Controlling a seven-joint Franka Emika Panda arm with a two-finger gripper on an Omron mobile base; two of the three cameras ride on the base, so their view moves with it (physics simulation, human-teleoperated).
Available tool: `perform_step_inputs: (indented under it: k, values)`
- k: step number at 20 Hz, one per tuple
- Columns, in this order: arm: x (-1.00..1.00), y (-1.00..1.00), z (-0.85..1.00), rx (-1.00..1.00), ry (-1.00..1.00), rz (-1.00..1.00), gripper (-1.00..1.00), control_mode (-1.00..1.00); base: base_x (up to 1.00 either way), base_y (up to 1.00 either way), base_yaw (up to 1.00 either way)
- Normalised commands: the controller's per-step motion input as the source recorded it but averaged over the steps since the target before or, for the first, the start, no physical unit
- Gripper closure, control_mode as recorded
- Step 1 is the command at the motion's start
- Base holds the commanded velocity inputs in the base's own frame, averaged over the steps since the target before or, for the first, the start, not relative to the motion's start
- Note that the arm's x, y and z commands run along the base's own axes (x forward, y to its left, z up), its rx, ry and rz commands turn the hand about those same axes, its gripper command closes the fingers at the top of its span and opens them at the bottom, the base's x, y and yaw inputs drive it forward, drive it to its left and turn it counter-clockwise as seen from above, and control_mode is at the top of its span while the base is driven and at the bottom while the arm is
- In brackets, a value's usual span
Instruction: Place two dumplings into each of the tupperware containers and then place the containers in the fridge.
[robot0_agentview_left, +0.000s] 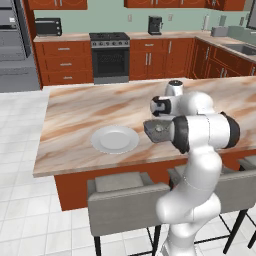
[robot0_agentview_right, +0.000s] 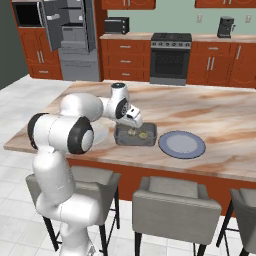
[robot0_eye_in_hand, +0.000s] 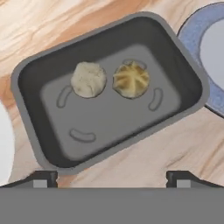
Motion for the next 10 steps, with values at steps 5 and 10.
perform_step_inputs:
  k: [5, 10]
  values:
    - [-0.86, 0.02, 0.37, -0.05, -0.12, 0.27, -1.00, -1.00, 0.00, 0.00, 0.00]
    - [-0.12, 0.37, 0.12, -0.14, -0.01, 0.20, -1.00, -1.00, 0.00, 0.00, 0.00]
